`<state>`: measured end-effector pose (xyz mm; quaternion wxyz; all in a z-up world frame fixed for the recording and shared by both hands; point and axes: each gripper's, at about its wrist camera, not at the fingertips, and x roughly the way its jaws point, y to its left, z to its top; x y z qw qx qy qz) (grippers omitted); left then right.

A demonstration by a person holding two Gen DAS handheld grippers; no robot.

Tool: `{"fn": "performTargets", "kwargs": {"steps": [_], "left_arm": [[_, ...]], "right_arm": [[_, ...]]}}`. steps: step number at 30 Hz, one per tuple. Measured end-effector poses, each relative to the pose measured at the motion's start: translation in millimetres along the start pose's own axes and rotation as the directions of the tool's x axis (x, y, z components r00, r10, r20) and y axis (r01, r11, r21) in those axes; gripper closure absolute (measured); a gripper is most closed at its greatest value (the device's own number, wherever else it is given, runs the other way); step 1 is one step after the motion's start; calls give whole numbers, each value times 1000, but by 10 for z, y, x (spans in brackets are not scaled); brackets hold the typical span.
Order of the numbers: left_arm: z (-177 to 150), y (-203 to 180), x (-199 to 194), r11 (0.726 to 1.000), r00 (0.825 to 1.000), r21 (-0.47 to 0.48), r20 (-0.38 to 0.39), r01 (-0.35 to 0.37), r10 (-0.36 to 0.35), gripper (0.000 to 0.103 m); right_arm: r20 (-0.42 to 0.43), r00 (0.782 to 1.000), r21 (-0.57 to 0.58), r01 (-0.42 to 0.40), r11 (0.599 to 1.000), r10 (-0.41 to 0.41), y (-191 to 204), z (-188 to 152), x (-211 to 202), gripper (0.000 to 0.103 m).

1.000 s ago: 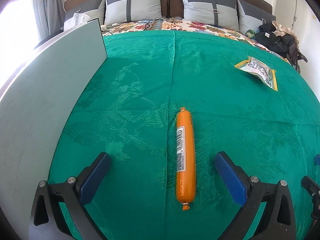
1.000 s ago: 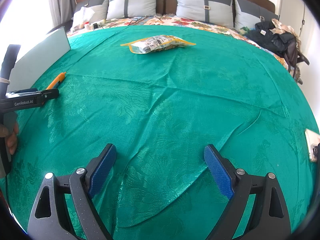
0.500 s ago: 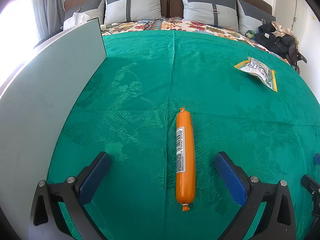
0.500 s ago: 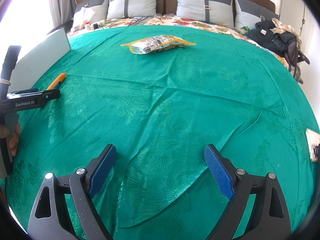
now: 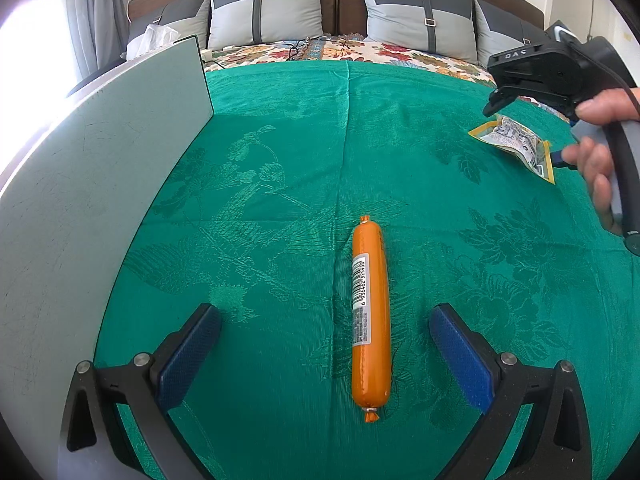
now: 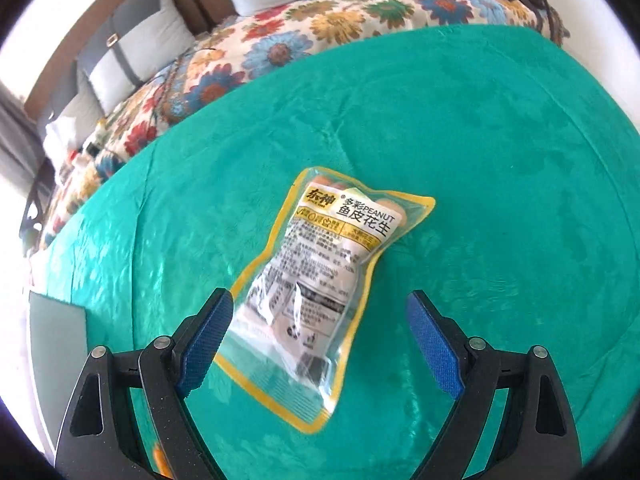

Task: Organize snacks
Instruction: 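Lower the right tool onto the clear peanut bag and grasp it, then lift the peanut bag with the right tool and hold it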

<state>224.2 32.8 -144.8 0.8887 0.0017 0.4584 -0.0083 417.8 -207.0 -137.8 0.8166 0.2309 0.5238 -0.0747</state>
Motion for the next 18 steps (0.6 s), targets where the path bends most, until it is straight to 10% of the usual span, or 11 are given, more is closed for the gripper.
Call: {"fn": "performTargets", "kwargs": {"steps": [7, 8, 10, 18], "left_arm": [[-2, -4, 5, 1000, 1000, 0, 0, 0, 0, 0], [-3, -7, 8, 1000, 1000, 0, 0, 0, 0, 0], [-2, -5, 5, 1000, 1000, 0, 0, 0, 0, 0], [-2, -5, 5, 1000, 1000, 0, 0, 0, 0, 0]], "right_arm": [[66, 983, -282, 184, 942, -172, 272, -132, 152, 17], [95, 981, -314, 191, 930, -169, 209, -179, 95, 30], [129, 982, -350, 177, 920, -139, 46, -280, -59, 44], [61, 997, -471, -5, 882, 38, -751, -892, -554, 44]]}}
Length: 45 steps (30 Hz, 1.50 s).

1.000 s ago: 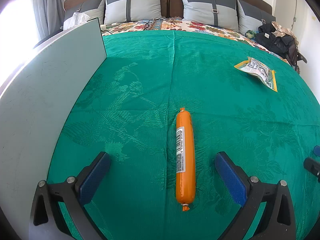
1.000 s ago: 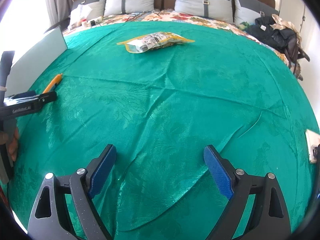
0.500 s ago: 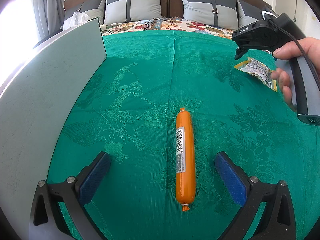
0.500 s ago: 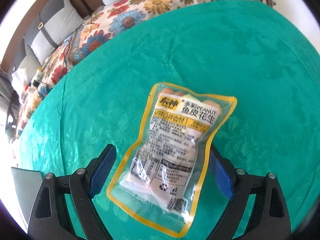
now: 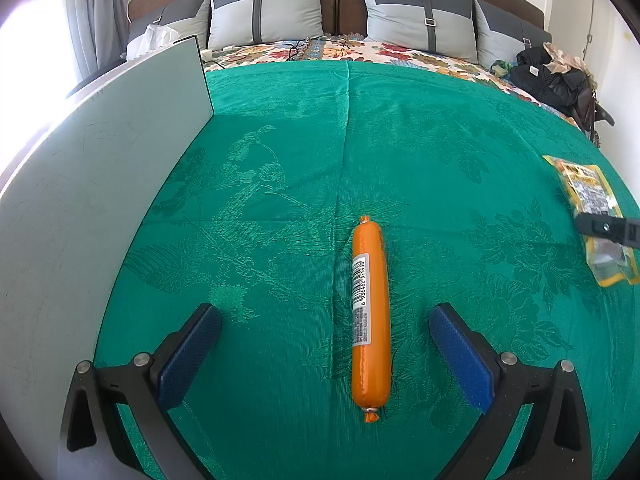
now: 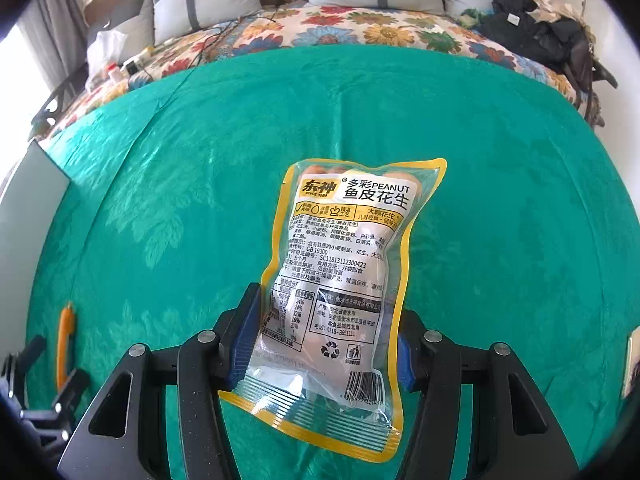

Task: Organize snacks
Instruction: 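Lift the peanut bag with the right tool and hold it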

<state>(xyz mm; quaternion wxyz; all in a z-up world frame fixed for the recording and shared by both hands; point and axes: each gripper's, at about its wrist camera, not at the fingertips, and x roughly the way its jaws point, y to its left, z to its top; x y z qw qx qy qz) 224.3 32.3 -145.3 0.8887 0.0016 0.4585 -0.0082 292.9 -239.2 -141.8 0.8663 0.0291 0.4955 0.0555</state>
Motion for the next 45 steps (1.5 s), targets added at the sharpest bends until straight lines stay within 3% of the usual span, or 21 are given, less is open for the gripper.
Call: {"fn": "performTargets", "kwargs": {"steps": [6, 11, 14, 15, 18, 20, 23, 45], "left_arm": [[0, -1, 1, 1000, 1000, 0, 0, 0, 0, 0], [2, 0, -1, 1000, 1000, 0, 0, 0, 0, 0], [2, 0, -1, 1000, 1000, 0, 0, 0, 0, 0], [2, 0, 0, 1000, 1000, 0, 0, 0, 0, 0], [2, -1, 3, 1000, 1000, 0, -1, 0, 0, 0], [4, 1, -3, 1000, 1000, 0, 0, 0, 0, 0], [3, 1, -1, 1000, 1000, 0, 0, 0, 0, 0], [3, 1, 2, 1000, 1000, 0, -1, 0, 0, 0]], "right_arm": [[55, 992, -147, -101, 984, 110, 235, -797, -532, 44], [75, 990, -209, -101, 973, 119, 406, -1167, -527, 44], [107, 988, -200, -90, 976, 113, 418, -1181, -504, 37], [111, 988, -200, -80, 976, 104, 428, -1174, -483, 29], [128, 991, -224, -19, 974, 49, 499, -1242, -436, 18], [135, 991, -244, 19, 970, 15, 565, -1250, -440, 15], [123, 992, -208, 7, 978, 19, 503, -1220, -426, 10], [122, 992, -201, 14, 979, 11, 498, -1209, -419, 8]]}}
